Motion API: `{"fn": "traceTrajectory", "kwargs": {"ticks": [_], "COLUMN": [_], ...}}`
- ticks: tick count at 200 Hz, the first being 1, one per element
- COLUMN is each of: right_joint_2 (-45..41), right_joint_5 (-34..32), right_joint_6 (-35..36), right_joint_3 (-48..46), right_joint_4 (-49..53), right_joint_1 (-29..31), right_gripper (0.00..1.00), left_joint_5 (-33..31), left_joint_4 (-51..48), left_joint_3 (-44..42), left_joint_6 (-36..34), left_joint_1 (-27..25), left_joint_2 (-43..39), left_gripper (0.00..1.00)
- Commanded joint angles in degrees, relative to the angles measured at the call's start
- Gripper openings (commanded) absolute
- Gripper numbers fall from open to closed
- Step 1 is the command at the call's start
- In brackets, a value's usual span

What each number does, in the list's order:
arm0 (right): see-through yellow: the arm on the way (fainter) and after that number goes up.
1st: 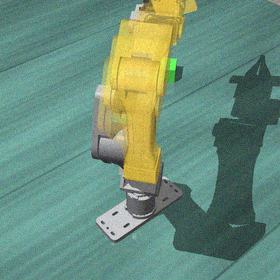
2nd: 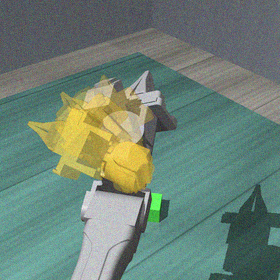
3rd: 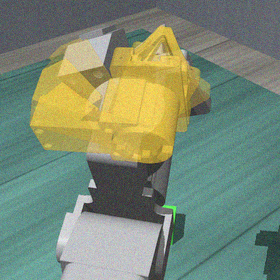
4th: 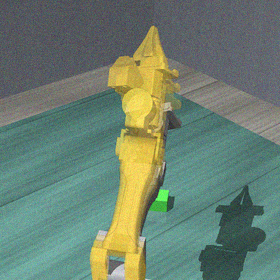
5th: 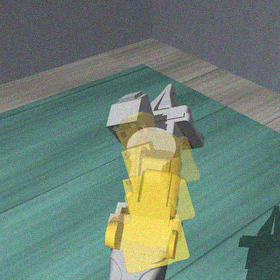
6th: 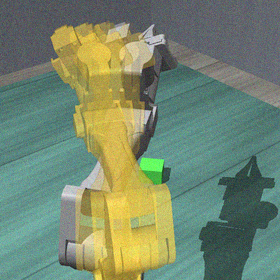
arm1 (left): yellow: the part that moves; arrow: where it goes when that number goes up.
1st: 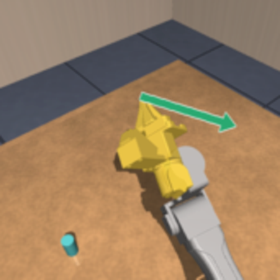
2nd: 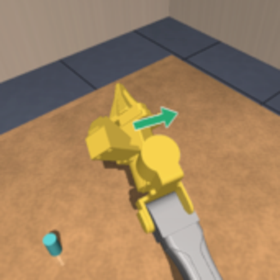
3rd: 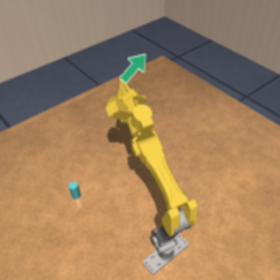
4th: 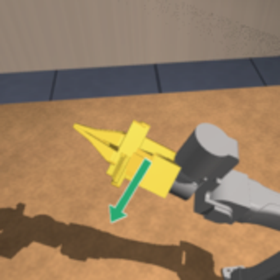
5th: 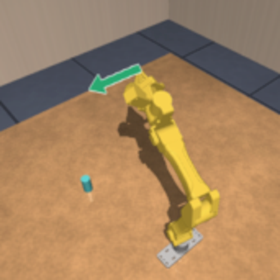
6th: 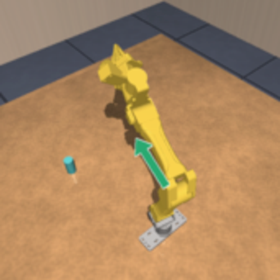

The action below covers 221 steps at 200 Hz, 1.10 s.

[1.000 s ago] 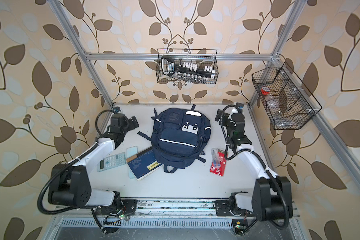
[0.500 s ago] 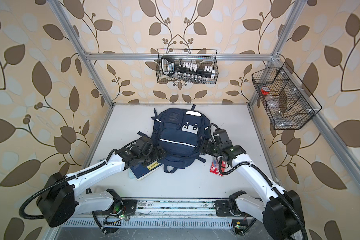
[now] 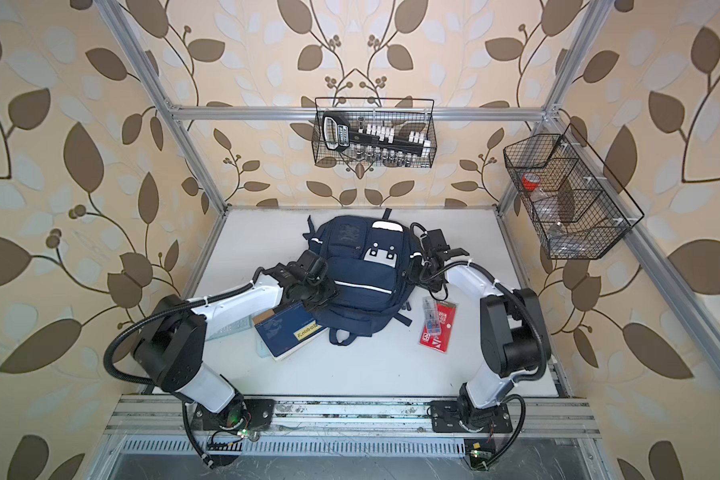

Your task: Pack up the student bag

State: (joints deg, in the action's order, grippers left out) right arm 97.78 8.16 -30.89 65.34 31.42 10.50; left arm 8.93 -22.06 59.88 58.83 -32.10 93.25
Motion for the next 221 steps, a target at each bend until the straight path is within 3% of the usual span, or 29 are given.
{"fn": "traceTrajectory", "kwargs": {"ticks": [1, 27, 67, 72, 108, 141, 159, 163, 176, 188, 221], "right_joint_2": [3.60, 6.46, 4.42, 3.55, -3.21, -8.23, -8.39, -8.13, -6.92, -5.73, -3.87], "right_joint_5": [0.80, 7.12, 9.83, 10.56, 16.90, 22.35, 20.80, 19.89, 18.32, 18.18, 16.85], "right_joint_6": [1.17, 1.75, 0.41, -0.19, -7.49, -20.63, -24.53, -24.72, -25.57, -27.00, -31.59], "right_joint_3": [2.73, 2.52, 2.02, 1.71, -1.23, -9.08, -10.63, -10.46, -10.15, -10.35, -10.87], "right_joint_4": [-0.48, -3.88, -5.96, -6.35, -10.39, -21.53, -23.90, -23.71, -23.88, -25.22, -29.21], "right_joint_1": [-0.36, -1.37, -2.93, -3.37, -4.94, -4.09, -1.97, -1.36, 0.06, 0.92, 4.03], "right_gripper": [0.58, 0.42, 0.00, 0.00, 0.00, 0.00, 0.00, 0.00, 0.00, 0.00, 0.00], "left_joint_5": [1.88, 1.38, 2.98, 2.86, 2.62, 4.39, 0.22, 0.25, -0.38, -3.13, -11.09], "left_joint_4": [-5.28, -5.78, -5.61, -5.40, -5.68, -2.55, -6.90, -7.67, -7.34, -5.39, -4.04], "left_joint_3": [3.09, 3.02, 6.65, 7.69, 21.32, 34.56, 40.87, 41.25, 37.58, 29.77, 10.05], "left_joint_6": [1.25, 1.46, -0.12, -0.63, -6.74, -8.48, -11.88, -12.36, -13.59, -15.32, -18.97], "left_joint_1": [1.37, 1.49, 5.64, 6.59, 12.09, 16.23, 16.95, 16.98, 16.15, 13.52, -2.88], "left_joint_2": [4.03, 5.25, 9.10, 9.61, 17.99, 27.18, 29.51, 29.22, 24.55, 16.78, -3.64], "left_gripper": [0.51, 0.45, 0.06, 0.00, 0.00, 0.00, 0.00, 0.05, 0.32, 0.45, 0.50]}}
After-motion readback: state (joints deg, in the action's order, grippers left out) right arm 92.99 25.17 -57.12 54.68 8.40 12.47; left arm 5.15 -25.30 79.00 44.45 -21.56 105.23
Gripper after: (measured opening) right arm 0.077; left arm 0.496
